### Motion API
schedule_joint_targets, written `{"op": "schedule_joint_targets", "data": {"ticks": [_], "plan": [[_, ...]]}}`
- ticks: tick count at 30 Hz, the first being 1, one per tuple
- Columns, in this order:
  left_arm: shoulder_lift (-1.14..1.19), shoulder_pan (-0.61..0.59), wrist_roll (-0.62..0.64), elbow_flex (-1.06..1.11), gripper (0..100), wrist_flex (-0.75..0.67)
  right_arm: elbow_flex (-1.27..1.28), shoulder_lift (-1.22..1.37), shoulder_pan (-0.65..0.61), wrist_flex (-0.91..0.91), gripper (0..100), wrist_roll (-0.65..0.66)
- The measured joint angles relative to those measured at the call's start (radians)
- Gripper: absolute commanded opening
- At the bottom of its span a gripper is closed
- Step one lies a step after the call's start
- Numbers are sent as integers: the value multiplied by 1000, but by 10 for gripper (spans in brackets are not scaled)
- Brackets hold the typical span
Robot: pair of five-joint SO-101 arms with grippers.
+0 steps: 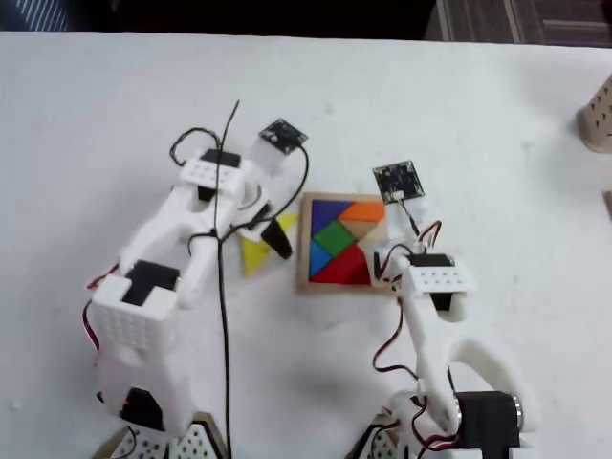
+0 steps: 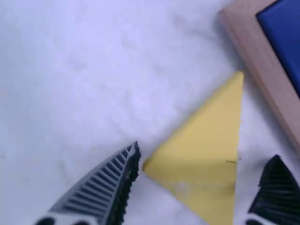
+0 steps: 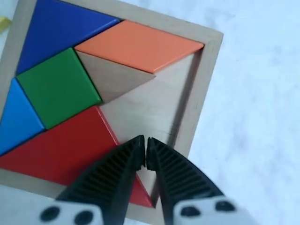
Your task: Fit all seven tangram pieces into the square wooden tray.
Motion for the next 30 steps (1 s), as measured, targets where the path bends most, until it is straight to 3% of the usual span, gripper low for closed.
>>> {"op": "schedule_joint_targets", "data": {"ticks": [8,30], "plan": [[0,-23,-97,0,377,15,0,0,0,0,18,0],[0,-23,-101,3,372,18,0,0,0,0,18,0]]}}
